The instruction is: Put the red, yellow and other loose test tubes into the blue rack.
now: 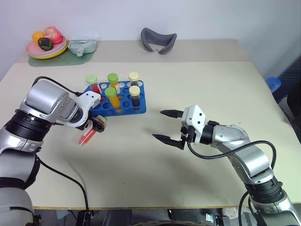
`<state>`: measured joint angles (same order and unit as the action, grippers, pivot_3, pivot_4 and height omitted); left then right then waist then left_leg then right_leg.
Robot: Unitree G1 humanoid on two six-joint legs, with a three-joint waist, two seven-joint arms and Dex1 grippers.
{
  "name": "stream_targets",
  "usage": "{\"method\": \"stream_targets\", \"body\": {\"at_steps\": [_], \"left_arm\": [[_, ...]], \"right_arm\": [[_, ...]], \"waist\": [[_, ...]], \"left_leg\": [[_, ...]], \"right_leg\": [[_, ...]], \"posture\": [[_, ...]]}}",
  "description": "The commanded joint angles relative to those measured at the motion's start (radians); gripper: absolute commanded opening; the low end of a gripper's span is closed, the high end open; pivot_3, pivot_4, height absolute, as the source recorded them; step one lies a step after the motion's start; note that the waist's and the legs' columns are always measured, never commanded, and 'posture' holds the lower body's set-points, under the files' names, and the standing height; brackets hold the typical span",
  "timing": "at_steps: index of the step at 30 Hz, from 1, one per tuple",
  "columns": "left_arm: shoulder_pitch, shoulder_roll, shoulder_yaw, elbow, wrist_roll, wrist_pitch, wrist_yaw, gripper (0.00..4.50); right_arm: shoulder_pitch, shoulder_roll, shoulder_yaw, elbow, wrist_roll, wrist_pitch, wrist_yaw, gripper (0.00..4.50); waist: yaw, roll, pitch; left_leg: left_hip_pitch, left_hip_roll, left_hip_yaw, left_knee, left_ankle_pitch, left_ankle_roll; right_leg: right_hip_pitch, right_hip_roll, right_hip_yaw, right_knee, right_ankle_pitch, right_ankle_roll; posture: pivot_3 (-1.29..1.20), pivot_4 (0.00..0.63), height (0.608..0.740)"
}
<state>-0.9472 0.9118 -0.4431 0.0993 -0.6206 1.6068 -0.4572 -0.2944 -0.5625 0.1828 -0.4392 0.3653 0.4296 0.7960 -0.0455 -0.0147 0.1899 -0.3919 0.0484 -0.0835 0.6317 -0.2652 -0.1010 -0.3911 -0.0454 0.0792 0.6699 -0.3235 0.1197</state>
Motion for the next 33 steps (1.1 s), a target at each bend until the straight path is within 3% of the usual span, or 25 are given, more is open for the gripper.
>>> {"method": "stream_targets", "body": {"at_steps": [1, 5, 20, 25, 31, 33], "left_arm": [[0.016, 0.000, -0.012, 0.006, 0.009, 0.008, -0.015, 3.23], [0.028, 0.014, -0.009, -0.016, 0.006, 0.008, -0.030, 1.37], [0.108, 0.100, 0.063, -0.104, -0.028, 0.008, -0.059, 1.37], [0.184, 0.162, 0.136, -0.232, -0.036, -0.007, -0.092, 1.37], [0.329, 0.163, 0.394, -0.344, -0.058, -0.035, -0.118, 1.37], [0.402, 0.152, 0.489, -0.413, -0.048, -0.147, -0.127, 1.37]], "right_arm": [[-0.003, 0.007, -0.005, -0.046, 0.005, -0.014, 0.003, 4.25], [-0.010, 0.007, -0.003, -0.040, 0.005, -0.016, 0.010, 4.25], [-0.027, 0.013, 0.002, -0.025, 0.005, -0.020, 0.030, 4.25], [-0.026, 0.015, 0.005, -0.023, 0.006, -0.021, 0.036, 4.25], [-0.015, 0.009, -0.004, -0.030, 0.010, -0.020, 0.038, 4.25], [-0.009, 0.007, -0.006, -0.034, 0.010, -0.020, 0.037, 4.25]], "waist": [[0.001, 0.000, 0.000], [0.000, 0.000, 0.000], [-0.013, 0.000, 0.000], [-0.020, 0.000, 0.000], [-0.021, -0.001, 0.001], [-0.021, -0.001, 0.001]], "left_leg": [[0.000, 0.000, 0.000, 0.000, 0.000, 0.000], [0.000, 0.000, 0.000, 0.000, 0.000, 0.000], [0.000, 0.000, 0.000, 0.000, 0.000, 0.000], [0.000, 0.000, 0.000, 0.000, 0.000, 0.000], [-0.001, 0.000, 0.000, 0.000, 0.000, 0.000], [-0.001, 0.000, 0.000, 0.000, 0.000, 0.000]], "right_leg": [[0.000, 0.000, 0.000, 0.000, 0.000, 0.000], [0.000, 0.000, 0.000, 0.000, 0.000, 0.000], [0.000, 0.000, 0.000, 0.000, 0.000, 0.000], [0.000, 0.000, 0.000, 0.000, 0.000, 0.000], [-0.001, 0.000, 0.000, 0.001, 0.000, 0.000], [0.000, 0.000, 0.000, 0.001, 0.000, 0.000]], "posture": [[0.00, 0.150, 0.740], [0.00, 0.150, 0.740], [0.00, 0.150, 0.740], [0.00, 0.150, 0.740], [0.00, 0.150, 0.740], [0.00, 0.150, 0.740]]}}
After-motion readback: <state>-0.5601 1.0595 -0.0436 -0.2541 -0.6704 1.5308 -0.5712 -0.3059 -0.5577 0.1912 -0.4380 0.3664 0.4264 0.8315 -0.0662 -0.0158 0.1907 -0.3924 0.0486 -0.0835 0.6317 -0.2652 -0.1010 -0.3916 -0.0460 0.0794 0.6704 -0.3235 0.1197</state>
